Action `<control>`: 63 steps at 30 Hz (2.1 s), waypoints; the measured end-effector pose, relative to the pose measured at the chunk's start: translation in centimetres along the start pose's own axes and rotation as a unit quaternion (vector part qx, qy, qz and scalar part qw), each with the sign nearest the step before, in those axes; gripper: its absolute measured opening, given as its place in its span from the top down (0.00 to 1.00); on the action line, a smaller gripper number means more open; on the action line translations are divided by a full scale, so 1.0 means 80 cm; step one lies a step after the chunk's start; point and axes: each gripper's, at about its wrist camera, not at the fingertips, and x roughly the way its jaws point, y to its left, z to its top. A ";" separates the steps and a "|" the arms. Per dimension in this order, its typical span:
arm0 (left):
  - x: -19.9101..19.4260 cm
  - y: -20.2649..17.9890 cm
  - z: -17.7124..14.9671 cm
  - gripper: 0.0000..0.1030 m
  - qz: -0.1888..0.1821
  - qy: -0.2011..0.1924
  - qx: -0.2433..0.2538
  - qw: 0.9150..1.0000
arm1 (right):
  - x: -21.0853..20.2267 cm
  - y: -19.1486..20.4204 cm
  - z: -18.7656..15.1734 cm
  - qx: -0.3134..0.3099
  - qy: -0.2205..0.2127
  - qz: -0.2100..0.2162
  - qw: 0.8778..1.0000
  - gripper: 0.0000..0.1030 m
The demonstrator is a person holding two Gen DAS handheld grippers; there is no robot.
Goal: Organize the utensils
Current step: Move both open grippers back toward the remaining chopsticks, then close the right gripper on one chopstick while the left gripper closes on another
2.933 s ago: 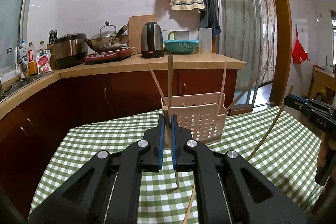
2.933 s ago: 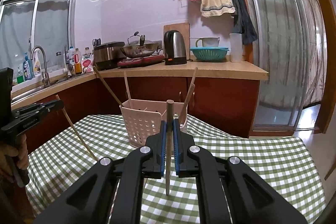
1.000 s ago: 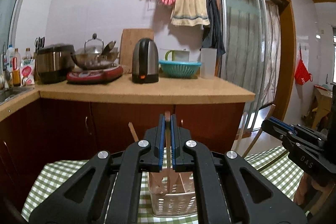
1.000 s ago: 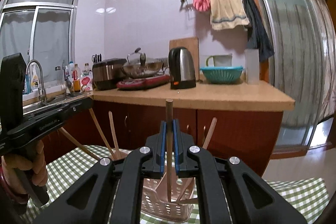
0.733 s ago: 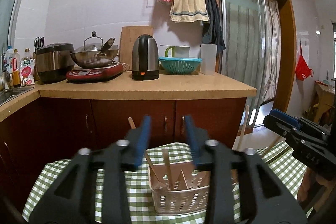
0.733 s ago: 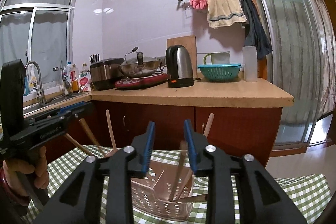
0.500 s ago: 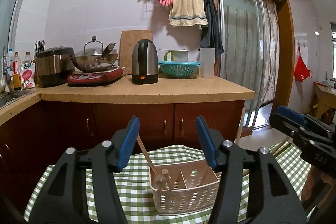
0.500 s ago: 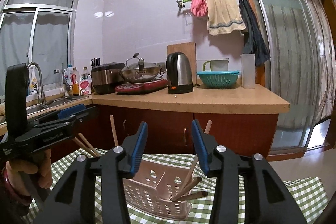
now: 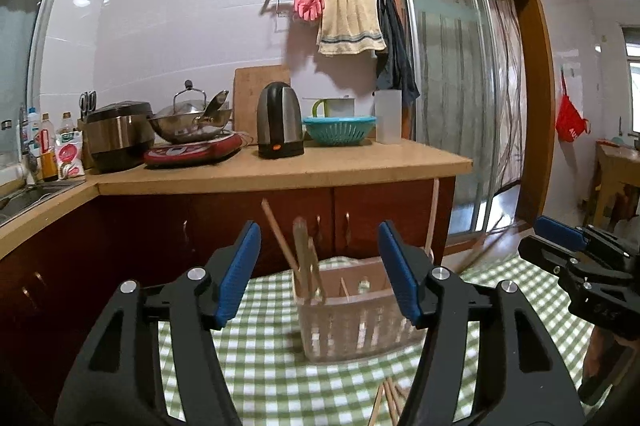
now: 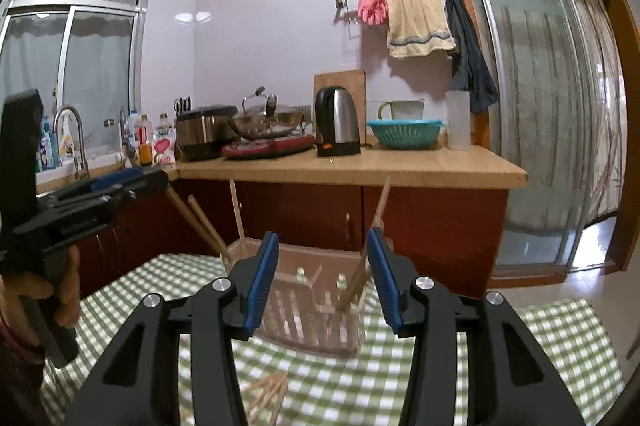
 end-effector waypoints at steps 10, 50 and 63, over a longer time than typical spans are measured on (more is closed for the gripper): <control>-0.033 0.005 -0.078 0.42 0.019 0.062 -0.020 0.998 | -0.031 0.005 -0.078 0.023 0.051 -0.015 0.998 0.55; -0.095 0.008 -0.256 0.44 0.056 0.217 -0.041 0.974 | -0.038 0.045 -0.238 0.049 0.221 0.000 0.974 0.93; -0.084 -0.004 -0.278 0.55 0.039 0.249 -0.039 0.967 | -0.054 -0.005 -0.238 0.062 0.209 -0.013 0.976 0.88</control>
